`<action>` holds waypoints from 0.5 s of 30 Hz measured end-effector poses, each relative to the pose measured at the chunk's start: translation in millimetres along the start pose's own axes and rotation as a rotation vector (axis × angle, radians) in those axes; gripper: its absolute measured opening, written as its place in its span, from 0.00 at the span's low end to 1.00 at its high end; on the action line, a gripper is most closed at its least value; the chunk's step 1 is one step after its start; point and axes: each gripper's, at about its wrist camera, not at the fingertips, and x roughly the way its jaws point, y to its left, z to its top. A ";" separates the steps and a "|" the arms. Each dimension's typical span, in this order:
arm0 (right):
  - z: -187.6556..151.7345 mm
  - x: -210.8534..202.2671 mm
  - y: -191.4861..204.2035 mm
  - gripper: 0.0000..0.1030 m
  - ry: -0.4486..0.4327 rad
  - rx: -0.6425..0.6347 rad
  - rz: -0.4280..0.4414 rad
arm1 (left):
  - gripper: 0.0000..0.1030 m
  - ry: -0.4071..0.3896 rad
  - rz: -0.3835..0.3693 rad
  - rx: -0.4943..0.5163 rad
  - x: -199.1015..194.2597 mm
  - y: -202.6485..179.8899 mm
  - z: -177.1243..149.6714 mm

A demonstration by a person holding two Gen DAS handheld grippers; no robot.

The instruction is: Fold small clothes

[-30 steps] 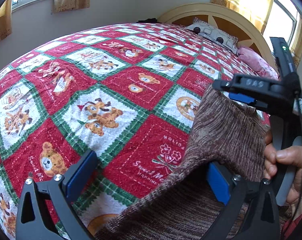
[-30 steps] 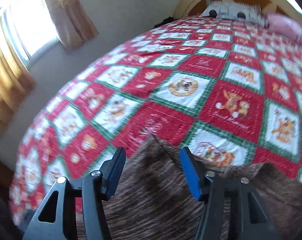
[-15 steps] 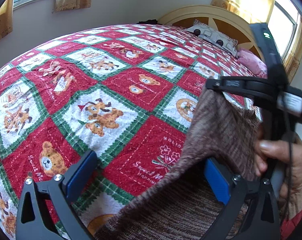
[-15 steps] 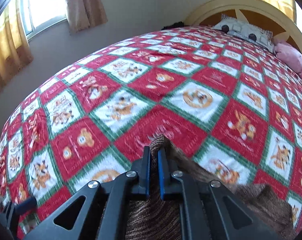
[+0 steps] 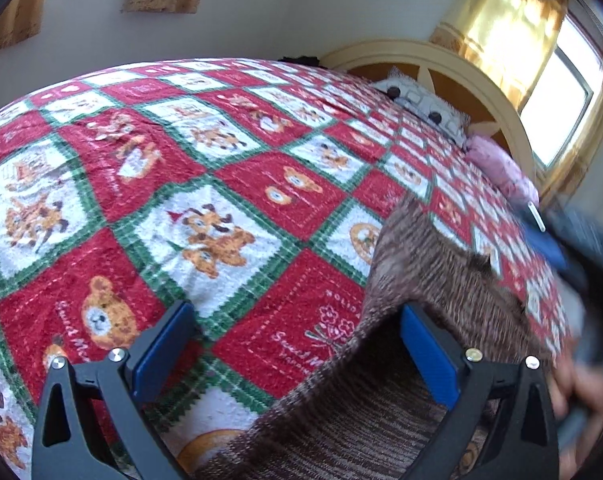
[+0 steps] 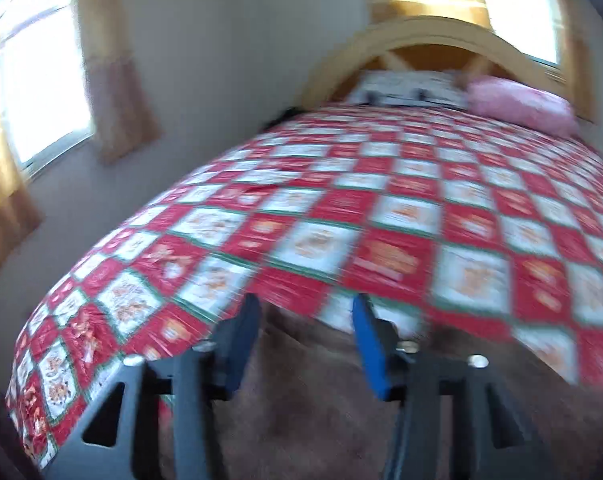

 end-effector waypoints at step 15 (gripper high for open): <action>-109.3 -120.3 -60.8 0.26 0.072 0.031 -0.084 | 1.00 0.059 0.016 0.228 2.1 -50.8 28.0</action>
